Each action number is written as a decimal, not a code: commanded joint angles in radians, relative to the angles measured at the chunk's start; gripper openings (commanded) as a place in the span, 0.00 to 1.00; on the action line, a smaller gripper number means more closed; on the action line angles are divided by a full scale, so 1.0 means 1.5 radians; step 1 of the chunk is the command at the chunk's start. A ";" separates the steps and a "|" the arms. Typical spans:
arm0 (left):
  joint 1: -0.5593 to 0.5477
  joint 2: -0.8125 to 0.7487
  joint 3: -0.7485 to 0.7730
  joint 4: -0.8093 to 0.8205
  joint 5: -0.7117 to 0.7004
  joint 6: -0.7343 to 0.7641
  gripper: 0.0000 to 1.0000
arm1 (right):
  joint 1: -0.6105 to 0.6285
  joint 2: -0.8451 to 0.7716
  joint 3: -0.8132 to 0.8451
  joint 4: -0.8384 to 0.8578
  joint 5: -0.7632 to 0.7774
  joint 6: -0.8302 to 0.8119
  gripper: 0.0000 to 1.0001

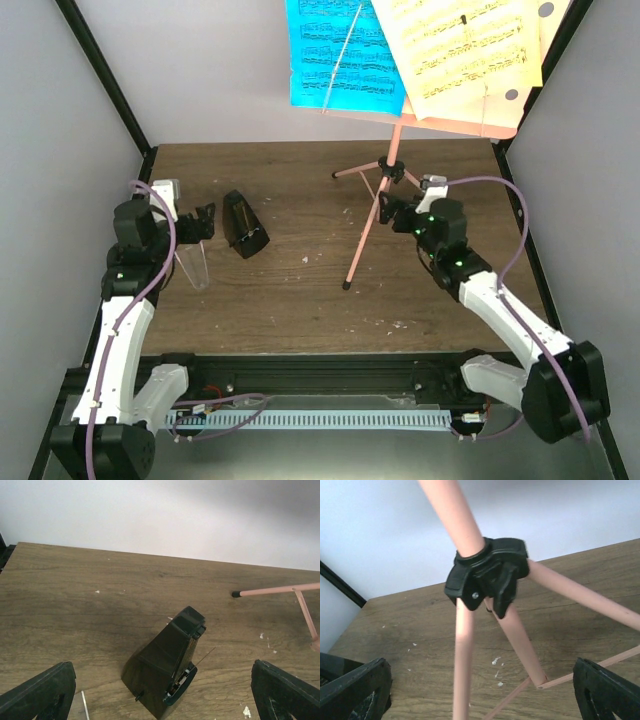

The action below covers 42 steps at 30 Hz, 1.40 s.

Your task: Pack up the instrument practice props

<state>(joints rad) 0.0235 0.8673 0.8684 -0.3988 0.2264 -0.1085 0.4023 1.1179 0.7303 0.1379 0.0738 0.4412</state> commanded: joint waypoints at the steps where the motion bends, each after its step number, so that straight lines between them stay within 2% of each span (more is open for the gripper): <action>1: -0.002 -0.016 -0.003 -0.004 -0.018 -0.003 0.97 | -0.079 -0.036 -0.012 0.021 -0.211 -0.074 1.00; 7: -0.002 -0.015 -0.001 -0.006 -0.022 -0.006 0.97 | -0.154 0.029 0.016 -0.020 -0.455 -0.095 1.00; 10: -0.002 -0.018 -0.003 -0.006 -0.029 -0.005 0.97 | -0.181 0.054 -0.010 0.036 -0.533 -0.065 1.00; 18: -0.002 -0.017 -0.004 -0.006 -0.032 -0.005 0.97 | -0.186 0.143 -0.015 0.181 -0.604 -0.007 0.97; 21: -0.002 -0.019 -0.004 -0.006 -0.035 -0.004 0.97 | -0.186 0.169 -0.027 0.253 -0.599 0.038 0.86; 28: -0.002 -0.018 -0.003 -0.005 -0.032 -0.004 0.97 | -0.184 0.215 -0.051 0.378 -0.589 0.104 0.49; 30: -0.002 -0.018 -0.003 -0.005 -0.031 -0.005 0.97 | -0.178 0.225 -0.050 0.391 -0.582 0.105 0.43; 36: -0.002 -0.019 -0.003 -0.005 -0.029 -0.005 0.97 | -0.153 0.237 -0.044 0.413 -0.542 0.097 0.37; 42: -0.002 -0.019 -0.003 -0.005 -0.030 -0.005 0.97 | -0.114 0.264 -0.023 0.409 -0.443 0.095 0.13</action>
<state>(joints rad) 0.0235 0.8513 0.8684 -0.4061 0.1841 -0.1116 0.1909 1.4933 0.6552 0.7097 -0.6956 0.5808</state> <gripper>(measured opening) 0.974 0.194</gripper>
